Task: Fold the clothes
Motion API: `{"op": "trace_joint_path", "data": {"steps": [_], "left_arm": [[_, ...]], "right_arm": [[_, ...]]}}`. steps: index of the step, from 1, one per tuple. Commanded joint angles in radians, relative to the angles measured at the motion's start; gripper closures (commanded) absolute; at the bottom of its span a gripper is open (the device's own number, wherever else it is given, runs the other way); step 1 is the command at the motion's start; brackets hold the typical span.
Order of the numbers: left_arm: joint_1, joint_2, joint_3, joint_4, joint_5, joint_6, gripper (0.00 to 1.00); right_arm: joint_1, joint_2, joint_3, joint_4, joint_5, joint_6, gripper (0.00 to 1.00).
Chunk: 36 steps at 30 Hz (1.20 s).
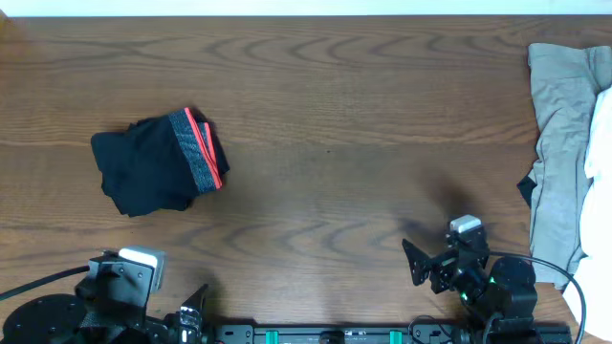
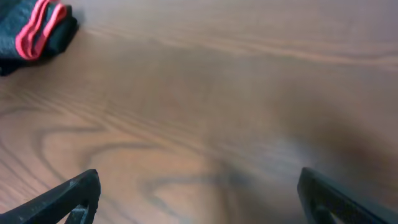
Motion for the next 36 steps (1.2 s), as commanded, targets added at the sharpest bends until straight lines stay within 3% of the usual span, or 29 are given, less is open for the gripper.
{"op": "trace_joint_path", "data": {"steps": [1,14,19,28,36], "left_arm": [[-0.005,0.003,-0.001,-0.013,0.002,-0.009,0.02],[-0.002,0.002,-0.002,0.01,-0.001,-0.004,0.02],[0.058,-0.002,-0.092,0.384,0.054,0.048,0.02],[0.109,-0.122,-0.605,0.922,0.312,0.051,0.02],[0.109,-0.307,-0.921,1.069,0.313,0.051,0.02]], "right_arm": [[-0.018,-0.009,-0.005,-0.003,0.006,-0.012,0.01],[-0.018,-0.009,-0.005,-0.003,0.006,-0.012,0.01],[-0.018,-0.009,-0.005,-0.003,0.006,-0.012,0.01],[-0.018,-0.009,-0.005,-0.003,0.006,-0.012,0.01],[-0.018,-0.009,-0.005,-0.003,0.006,-0.012,0.01]]}}
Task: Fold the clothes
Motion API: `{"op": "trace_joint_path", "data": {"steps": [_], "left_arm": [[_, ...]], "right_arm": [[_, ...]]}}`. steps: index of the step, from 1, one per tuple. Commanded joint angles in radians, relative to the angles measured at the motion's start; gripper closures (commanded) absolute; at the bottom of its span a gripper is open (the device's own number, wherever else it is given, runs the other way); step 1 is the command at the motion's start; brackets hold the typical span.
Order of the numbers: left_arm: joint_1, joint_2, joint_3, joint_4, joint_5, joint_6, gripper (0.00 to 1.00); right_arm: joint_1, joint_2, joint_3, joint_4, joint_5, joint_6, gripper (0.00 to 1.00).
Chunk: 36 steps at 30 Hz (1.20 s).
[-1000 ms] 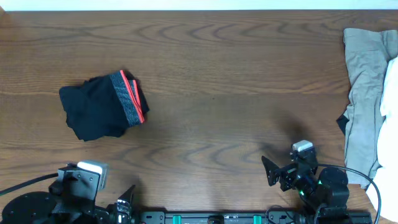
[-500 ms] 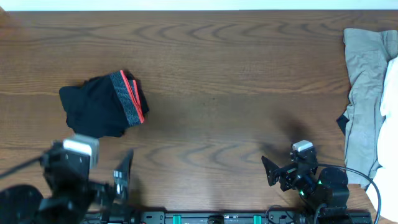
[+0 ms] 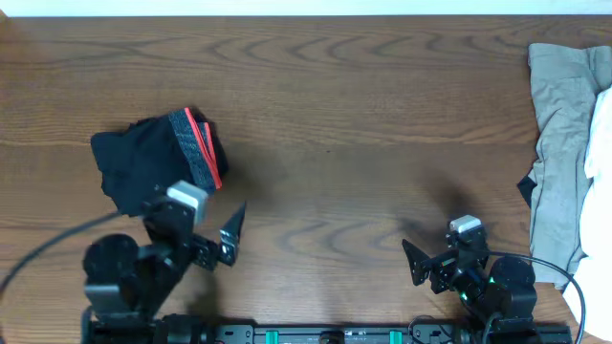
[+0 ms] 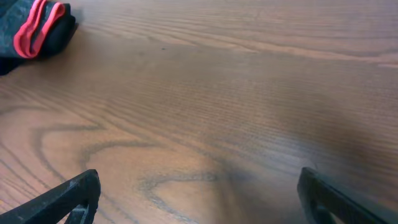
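A folded black garment (image 3: 143,167) with a grey, red-striped waistband (image 3: 199,148) lies at the table's left; its corner also shows in the right wrist view (image 4: 34,28). A pile of loose clothes sits at the right edge, with a beige piece (image 3: 559,134) and a white piece (image 3: 602,124). My left gripper (image 3: 231,237) hovers just below and to the right of the black garment, its fingers apart and empty. My right gripper (image 3: 414,264) rests low near the front right, open, with bare wood between its fingers (image 4: 198,193).
The brown wooden table (image 3: 363,124) spans the whole view. The arm bases and a black rail run along the front edge (image 3: 325,334). A black cable (image 3: 38,253) trails from the left arm.
My left arm has come up from the front edge to just beside the black garment's lower right. The right arm and the clothes lie where they did.
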Motion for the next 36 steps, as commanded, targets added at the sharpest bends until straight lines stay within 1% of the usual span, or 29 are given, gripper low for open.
{"op": "trace_joint_path", "data": {"steps": [1,10,18,30,33,36], "left_arm": [[0.005,-0.074,-0.078,0.035,0.03,0.017,0.02],[0.005,-0.26,-0.284,0.111,0.02,0.017,0.02],[0.005,-0.397,-0.39,0.135,0.02,0.017,0.02],[0.004,-0.398,-0.516,0.153,0.02,0.017,0.02],[0.004,-0.398,-0.564,0.182,0.029,0.016,0.02],[0.003,-0.398,-0.57,0.202,0.027,0.017,0.02]], "right_arm": [[-0.018,-0.007,-0.003,-0.003,0.003,-0.012,0.01],[-0.018,-0.007,-0.003,-0.003,0.003,-0.012,0.01],[-0.018,-0.007,-0.003,-0.003,0.003,-0.012,0.01],[-0.018,-0.007,-0.003,-0.003,0.003,-0.012,0.01],[-0.018,-0.007,-0.003,-0.003,0.003,-0.012,0.01],[-0.018,-0.007,-0.003,-0.003,0.003,-0.012,0.01]]}}
